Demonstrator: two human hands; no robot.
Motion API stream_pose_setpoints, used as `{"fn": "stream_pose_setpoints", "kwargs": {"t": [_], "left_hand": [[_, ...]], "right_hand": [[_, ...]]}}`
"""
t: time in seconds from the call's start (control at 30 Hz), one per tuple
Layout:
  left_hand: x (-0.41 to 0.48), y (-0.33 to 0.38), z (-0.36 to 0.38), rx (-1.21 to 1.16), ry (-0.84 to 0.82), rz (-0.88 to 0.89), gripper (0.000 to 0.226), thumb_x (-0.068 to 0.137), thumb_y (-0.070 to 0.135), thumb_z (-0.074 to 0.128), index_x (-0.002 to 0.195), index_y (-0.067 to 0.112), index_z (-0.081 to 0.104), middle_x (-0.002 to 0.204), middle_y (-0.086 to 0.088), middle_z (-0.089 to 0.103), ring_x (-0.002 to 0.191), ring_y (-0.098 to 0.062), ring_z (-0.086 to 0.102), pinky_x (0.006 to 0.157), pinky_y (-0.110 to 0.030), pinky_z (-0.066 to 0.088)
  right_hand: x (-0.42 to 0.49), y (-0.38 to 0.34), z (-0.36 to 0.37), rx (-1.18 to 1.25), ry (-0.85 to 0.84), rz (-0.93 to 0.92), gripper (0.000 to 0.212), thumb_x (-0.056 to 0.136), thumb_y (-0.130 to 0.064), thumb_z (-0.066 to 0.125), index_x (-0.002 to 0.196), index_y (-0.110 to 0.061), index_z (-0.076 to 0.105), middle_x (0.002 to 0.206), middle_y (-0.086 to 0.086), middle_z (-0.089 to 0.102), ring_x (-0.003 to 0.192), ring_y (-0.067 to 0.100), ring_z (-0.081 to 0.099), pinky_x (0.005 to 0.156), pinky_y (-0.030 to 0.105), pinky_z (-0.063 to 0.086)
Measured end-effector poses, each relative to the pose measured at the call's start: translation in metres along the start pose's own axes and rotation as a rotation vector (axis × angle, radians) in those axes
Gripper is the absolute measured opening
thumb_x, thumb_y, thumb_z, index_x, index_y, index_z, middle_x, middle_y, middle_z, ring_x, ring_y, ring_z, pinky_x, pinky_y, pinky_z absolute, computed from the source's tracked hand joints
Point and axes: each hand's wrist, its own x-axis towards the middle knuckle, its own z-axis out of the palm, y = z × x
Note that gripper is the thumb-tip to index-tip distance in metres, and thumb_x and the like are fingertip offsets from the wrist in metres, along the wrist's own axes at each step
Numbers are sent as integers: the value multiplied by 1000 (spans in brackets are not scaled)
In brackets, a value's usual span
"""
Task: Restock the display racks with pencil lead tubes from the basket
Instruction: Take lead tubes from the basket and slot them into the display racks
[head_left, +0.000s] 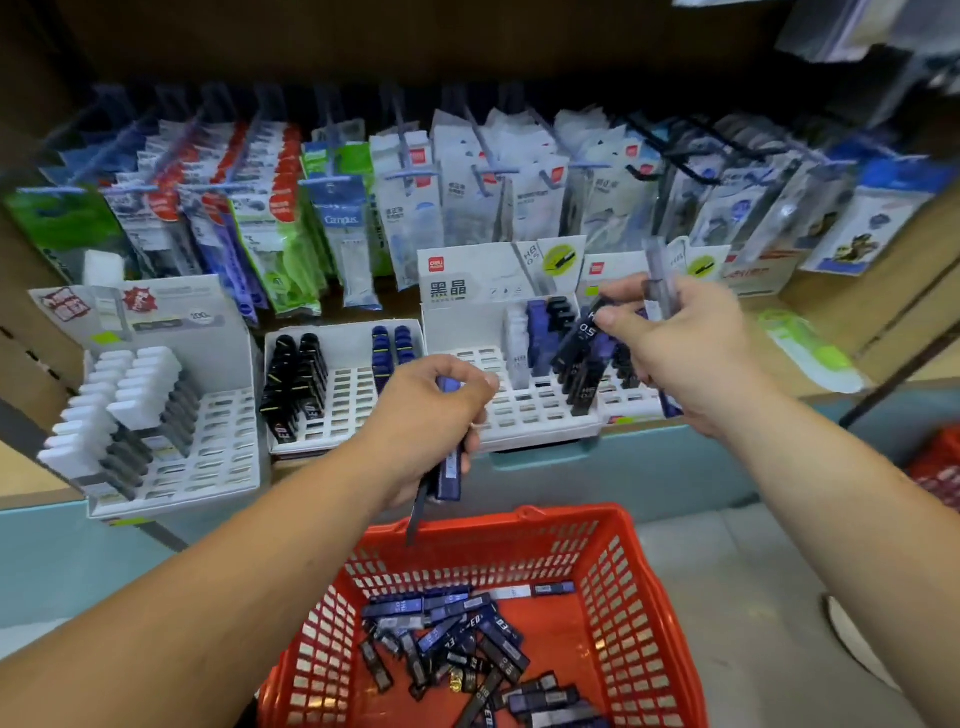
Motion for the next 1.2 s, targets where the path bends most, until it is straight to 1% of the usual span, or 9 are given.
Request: {"fn": "stream_pose_setpoints", "kwargs": {"t": [0.23,0.33,0.43,0.6,0.7,0.8,0.93,1.07,1.2], "left_hand": [[20,-6,42,-115,-33,-122,17,91,12,78,94,6,62,61,-8,58,49,-21,49,44,-27,41],[22,-9,54,-138,-31,-136,12,94,7,73,92,7,61,57,-6,55,47,-19,50,43,-25,43],[22,-9,60,-154,-31,-112,11,98,11,69,93,8,60,61,-7,53,46,-17,50,43,-25,45],[21,1,55,-265,36,-67,17,100,23,68,98,9,59,63,-6,53,45,-18,49,44,-27,47],[20,7,44,-338,147,-35,26,100,31,68,93,10,54,60,-5,52,43,-19,48,46,-30,48],[18,10,31,-364,219,-2,32,97,35,72,84,13,52,63,-5,51,45,-20,48,48,-30,47],[12,14,18,-381,231,9,35,94,38,76,88,12,53,60,-4,51,43,-18,50,46,-28,48],[10,19,4,-447,225,-49,37,97,48,68,90,15,52,57,-1,53,44,-17,49,47,-28,47],[11,19,-9,-503,173,-120,30,100,44,66,96,16,55,61,-2,53,44,-16,47,45,-25,45]], "right_hand": [[10,24,-41,-58,129,-82,17,92,-3,70,94,-20,67,76,-9,58,47,-1,46,50,11,36],[10,29,-42,-3,115,-32,20,92,-4,70,90,-24,65,72,-11,57,44,2,42,49,19,35],[8,29,-36,158,71,108,18,94,-3,69,91,-19,63,63,-5,51,43,16,32,45,23,26],[-1,22,-13,197,-68,201,11,99,-6,62,101,-16,66,57,-3,49,43,19,32,44,24,24],[-13,15,7,209,-173,290,19,103,-10,54,114,-14,68,67,4,51,47,17,45,42,25,24],[-24,13,25,188,-267,341,20,104,-14,53,114,-12,70,86,7,64,51,12,60,41,26,26],[-31,11,40,193,-316,411,19,105,-14,53,114,-10,70,98,7,71,63,23,70,40,26,25],[-34,8,52,240,-342,496,21,100,-15,62,118,-6,69,95,7,68,52,17,63,42,27,24],[-33,7,60,264,-416,541,19,100,-21,65,111,-6,68,87,8,72,71,27,55,42,27,25]]}}
